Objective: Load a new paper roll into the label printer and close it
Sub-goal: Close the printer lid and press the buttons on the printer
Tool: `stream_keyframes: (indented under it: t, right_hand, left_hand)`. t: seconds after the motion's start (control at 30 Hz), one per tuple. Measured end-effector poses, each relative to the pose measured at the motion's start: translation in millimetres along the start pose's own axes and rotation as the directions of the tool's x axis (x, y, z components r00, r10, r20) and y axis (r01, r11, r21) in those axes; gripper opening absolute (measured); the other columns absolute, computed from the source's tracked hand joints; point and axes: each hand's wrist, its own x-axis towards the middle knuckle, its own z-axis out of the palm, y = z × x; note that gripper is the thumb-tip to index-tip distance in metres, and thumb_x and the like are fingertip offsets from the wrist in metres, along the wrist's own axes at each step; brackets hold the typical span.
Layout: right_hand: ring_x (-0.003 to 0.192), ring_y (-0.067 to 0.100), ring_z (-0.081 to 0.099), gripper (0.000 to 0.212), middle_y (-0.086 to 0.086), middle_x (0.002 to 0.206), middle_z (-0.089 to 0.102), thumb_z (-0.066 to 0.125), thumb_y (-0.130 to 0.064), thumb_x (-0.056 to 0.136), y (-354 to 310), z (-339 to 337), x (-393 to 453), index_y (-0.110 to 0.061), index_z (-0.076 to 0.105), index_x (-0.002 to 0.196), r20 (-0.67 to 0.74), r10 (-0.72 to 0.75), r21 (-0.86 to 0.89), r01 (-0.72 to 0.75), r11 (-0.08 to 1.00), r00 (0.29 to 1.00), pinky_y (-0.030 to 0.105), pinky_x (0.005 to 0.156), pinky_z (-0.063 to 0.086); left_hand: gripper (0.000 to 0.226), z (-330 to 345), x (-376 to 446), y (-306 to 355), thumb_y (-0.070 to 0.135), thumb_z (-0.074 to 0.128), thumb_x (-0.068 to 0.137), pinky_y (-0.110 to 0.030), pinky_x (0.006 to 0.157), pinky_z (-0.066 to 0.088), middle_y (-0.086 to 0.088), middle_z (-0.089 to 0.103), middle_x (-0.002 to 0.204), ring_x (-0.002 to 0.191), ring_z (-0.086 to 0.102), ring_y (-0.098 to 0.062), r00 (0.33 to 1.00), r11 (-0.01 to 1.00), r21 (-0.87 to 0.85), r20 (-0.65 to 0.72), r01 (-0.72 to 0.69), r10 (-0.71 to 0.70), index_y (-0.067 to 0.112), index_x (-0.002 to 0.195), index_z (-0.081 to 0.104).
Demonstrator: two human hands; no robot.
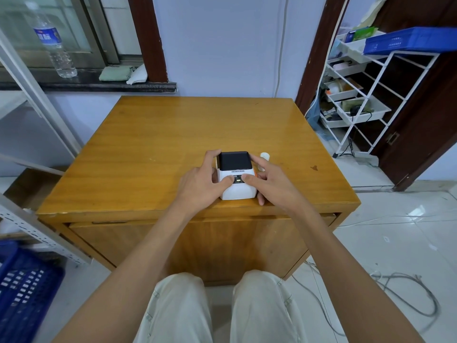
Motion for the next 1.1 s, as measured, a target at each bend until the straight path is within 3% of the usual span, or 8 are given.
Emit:
stream_keyframes:
  t: [0.43, 0.73, 0.9, 1.1]
  right_hand:
    - [0.045, 0.012, 0.053, 0.065, 0.020, 0.094, 0.076, 0.066, -0.033, 0.102, 0.6, -0.8, -1.7, -0.038, 0.039, 0.161, 0.000, -0.022, 0.009, 0.022, 1.000, 1.000, 0.028, 0.060, 0.050]
    - [0.046, 0.011, 0.054, 0.067, 0.030, 0.092, 0.070, 0.066, -0.034, 0.102, 1.6, -1.2, -1.9, -0.036, 0.037, 0.162, -0.001, -0.031, -0.001, 0.031, 1.000, 1.000, 0.031, 0.062, 0.050]
    - [0.045, 0.010, 0.054, 0.068, 0.009, 0.077, 0.068, 0.066, -0.033, 0.102, 1.2, -0.2, -2.2, -0.034, 0.036, 0.163, -0.008, -0.020, -0.004, 0.020, 1.000, 1.000, 0.023, 0.057, 0.050]
    - [0.045, 0.010, 0.053, 0.068, 0.006, 0.076, 0.068, 0.067, -0.033, 0.102, 1.4, 0.1, -2.1, -0.034, 0.037, 0.163, -0.008, -0.017, -0.002, 0.017, 1.000, 1.000, 0.021, 0.055, 0.049]
  left_hand:
    - [0.071, -0.7, -1.8, 0.2, 0.052, 0.059, 0.092, -0.034, 0.058, 0.042, 0.011, 0.060, 0.069, 0.066, 0.062, -0.015, 1.000, 1.000, -0.012, -0.005, -0.009, 0.009, 0.031, 0.155, 0.031]
    - [0.072, 1.1, -0.2, -2.5, 0.053, 0.059, 0.091, -0.032, 0.056, 0.036, 0.011, 0.060, 0.067, 0.064, 0.060, -0.011, 1.000, 1.000, -0.019, -0.011, -0.005, 0.005, 0.033, 0.154, 0.032]
    - [0.072, 0.7, -0.1, -1.8, 0.054, 0.058, 0.091, -0.032, 0.055, 0.037, 0.009, 0.063, 0.069, 0.064, 0.061, -0.012, 1.000, 1.000, -0.022, -0.009, -0.012, 0.012, 0.033, 0.155, 0.031]
    - [0.074, 1.1, -0.2, -2.1, 0.058, 0.055, 0.088, -0.032, 0.055, 0.039, 0.008, 0.065, 0.071, 0.065, 0.063, -0.014, 1.000, 1.000, -0.016, -0.012, -0.008, 0.007, 0.034, 0.154, 0.031]
